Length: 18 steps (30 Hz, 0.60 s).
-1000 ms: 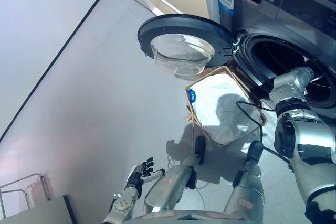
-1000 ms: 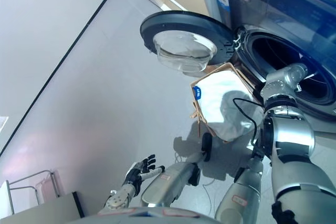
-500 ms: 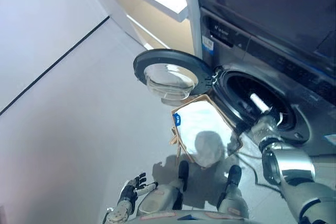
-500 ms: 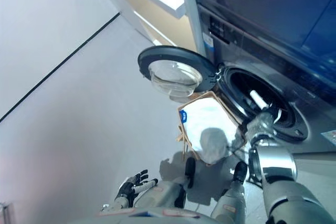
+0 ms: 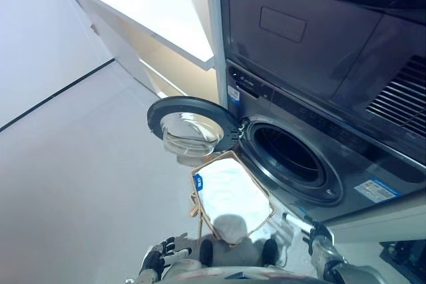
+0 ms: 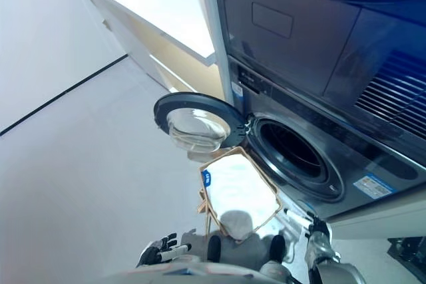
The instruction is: Put the clothes in the basket into the washing machine.
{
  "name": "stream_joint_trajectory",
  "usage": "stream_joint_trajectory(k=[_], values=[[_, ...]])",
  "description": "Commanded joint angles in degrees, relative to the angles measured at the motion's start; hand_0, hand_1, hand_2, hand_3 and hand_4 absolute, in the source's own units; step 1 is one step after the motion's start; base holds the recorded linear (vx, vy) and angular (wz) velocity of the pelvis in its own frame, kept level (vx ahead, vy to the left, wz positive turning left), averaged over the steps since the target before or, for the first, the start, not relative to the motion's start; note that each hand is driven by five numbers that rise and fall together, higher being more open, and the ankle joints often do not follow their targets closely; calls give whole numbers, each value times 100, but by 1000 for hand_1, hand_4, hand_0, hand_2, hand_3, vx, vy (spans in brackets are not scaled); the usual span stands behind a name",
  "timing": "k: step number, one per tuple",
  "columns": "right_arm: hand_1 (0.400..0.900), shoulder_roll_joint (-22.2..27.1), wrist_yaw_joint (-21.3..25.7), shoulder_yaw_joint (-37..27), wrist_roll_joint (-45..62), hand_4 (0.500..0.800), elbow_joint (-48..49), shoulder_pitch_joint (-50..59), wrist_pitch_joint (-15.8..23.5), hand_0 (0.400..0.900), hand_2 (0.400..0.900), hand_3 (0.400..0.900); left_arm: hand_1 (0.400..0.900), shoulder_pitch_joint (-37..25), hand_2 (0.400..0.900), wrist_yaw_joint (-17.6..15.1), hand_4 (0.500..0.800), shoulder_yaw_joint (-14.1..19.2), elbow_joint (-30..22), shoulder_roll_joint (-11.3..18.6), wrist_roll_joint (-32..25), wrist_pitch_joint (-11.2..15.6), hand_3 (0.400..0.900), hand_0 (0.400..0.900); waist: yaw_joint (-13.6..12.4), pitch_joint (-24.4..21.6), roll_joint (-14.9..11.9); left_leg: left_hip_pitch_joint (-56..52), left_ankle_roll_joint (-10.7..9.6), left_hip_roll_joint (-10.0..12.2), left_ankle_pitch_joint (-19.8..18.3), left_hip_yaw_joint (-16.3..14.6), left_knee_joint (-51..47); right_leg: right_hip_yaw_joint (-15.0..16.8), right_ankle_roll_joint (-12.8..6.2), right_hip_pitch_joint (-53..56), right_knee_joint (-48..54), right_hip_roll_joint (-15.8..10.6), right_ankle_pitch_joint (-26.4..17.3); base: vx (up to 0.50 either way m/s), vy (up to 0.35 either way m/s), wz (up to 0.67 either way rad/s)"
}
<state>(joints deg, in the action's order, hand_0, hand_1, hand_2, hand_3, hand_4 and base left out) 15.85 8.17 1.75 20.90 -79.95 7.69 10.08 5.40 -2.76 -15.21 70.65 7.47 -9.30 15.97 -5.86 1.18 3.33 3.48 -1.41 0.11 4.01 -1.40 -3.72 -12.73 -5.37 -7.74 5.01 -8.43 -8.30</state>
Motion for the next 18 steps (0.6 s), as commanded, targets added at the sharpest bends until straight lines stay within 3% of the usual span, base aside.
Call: stream_joint_trajectory(k=[1, 7, 18], values=[[900, -171, 15, 484, -1084, 800, 179, -142, 181, 900, 900, 900, 900, -126, 900, -11, 800, 365, 460, 164, 398, 41, 900, 900, 52, -165, -213, 150, 3, -130, -95, 81, 23, -82, -129, 345, -198, 86, 323, -16, -25, -11], [900, -270, 84, 1100, -2537, 800, 326, -715, -5, 900, 900, 900, 900, -107, 900, 40, 800, 472, 552, 246, 646, -3, 900, 900, 172, -332, -360, -109, 47, -147, -194, 41, 59, -42, -136, 573, -258, 96, 382, -12, -11, -6], [900, -337, -62, 877, -2349, 800, 144, -897, -75, 900, 900, 900, 900, -217, 900, 95, 800, 406, 640, 250, 875, -93, 900, 900, 184, -559, -429, -343, 104, -193, -316, 56, 143, -50, -125, 844, -313, 89, 477, -19, -2, 3]])
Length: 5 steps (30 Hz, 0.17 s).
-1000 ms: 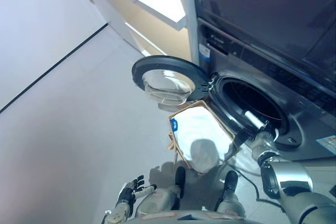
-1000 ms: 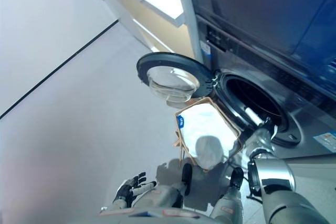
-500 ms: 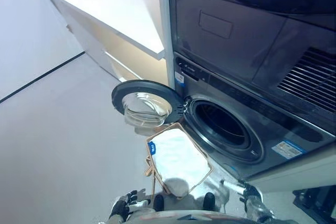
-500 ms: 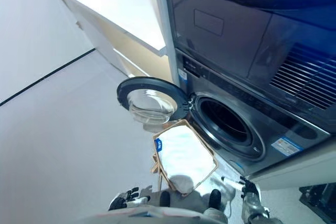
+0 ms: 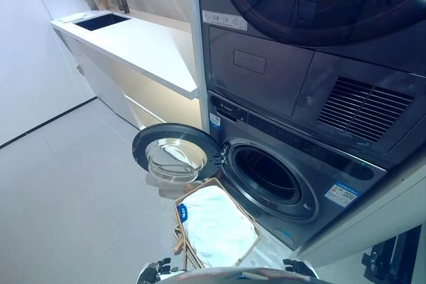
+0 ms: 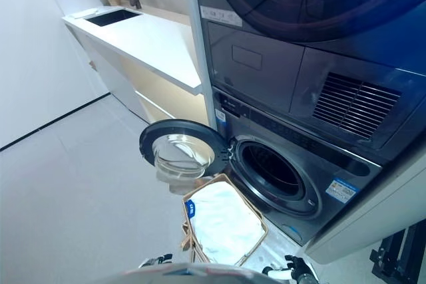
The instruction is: Put the clothes in the basket into the washing machine.
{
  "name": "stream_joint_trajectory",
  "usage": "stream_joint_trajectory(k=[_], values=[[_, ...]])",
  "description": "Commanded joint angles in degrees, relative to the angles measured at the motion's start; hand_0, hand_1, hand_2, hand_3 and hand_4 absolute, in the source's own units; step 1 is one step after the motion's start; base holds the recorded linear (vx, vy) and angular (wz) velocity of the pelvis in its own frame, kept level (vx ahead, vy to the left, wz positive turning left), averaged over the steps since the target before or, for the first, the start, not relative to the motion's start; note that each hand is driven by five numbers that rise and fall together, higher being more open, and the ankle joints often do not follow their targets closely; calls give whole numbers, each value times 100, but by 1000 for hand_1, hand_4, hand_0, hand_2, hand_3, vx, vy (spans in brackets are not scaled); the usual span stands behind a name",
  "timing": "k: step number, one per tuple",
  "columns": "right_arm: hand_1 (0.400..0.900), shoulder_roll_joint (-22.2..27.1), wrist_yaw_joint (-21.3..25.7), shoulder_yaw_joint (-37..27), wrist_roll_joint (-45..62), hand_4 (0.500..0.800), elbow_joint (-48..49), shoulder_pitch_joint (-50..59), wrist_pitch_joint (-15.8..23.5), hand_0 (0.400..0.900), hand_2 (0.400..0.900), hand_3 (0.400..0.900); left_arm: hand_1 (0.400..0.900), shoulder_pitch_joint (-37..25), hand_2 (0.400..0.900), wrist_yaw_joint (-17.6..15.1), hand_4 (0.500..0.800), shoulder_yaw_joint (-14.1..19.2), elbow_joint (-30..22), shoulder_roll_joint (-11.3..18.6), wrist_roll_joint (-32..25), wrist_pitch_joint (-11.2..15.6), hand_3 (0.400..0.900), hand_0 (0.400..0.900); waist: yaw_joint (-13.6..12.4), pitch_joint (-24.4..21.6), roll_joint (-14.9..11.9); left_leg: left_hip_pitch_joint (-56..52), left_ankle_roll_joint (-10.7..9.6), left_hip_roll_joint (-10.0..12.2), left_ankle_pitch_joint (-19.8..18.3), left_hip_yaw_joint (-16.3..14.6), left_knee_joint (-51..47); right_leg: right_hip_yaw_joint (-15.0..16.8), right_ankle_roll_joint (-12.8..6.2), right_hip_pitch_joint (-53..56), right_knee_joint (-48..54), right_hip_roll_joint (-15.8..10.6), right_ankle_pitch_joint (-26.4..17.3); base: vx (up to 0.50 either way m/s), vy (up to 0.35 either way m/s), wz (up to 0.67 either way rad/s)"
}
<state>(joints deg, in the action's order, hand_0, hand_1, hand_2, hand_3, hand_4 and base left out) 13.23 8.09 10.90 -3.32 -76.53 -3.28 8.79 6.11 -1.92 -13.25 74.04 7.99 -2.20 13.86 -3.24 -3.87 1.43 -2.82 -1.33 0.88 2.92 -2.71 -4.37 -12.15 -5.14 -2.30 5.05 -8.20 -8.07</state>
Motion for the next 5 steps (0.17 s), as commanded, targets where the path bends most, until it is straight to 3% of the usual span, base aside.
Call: stream_joint_trajectory(k=[1, 5], values=[[900, -78, -59, -46, 86, 800, -232, 211, 45, 900, 900, 900, 900, -297, 900, 23, 800, 209, 316, 203, 183, 107, 900, 900, -82, -67, -246, 266, 97, -269, -216, 186, 212, -106, -145, 323, -318, 66, 454, 0, 0, 0], [900, -106, -64, -25, 88, 800, -268, 297, 9, 900, 900, 900, 900, -313, 900, 37, 800, 232, 368, 213, 190, 62, 900, 900, -68, -79, -261, 209, 103, -268, -241, 171, 239, -67, -131, 375, -320, 69, 454, 0, 0, 0]])
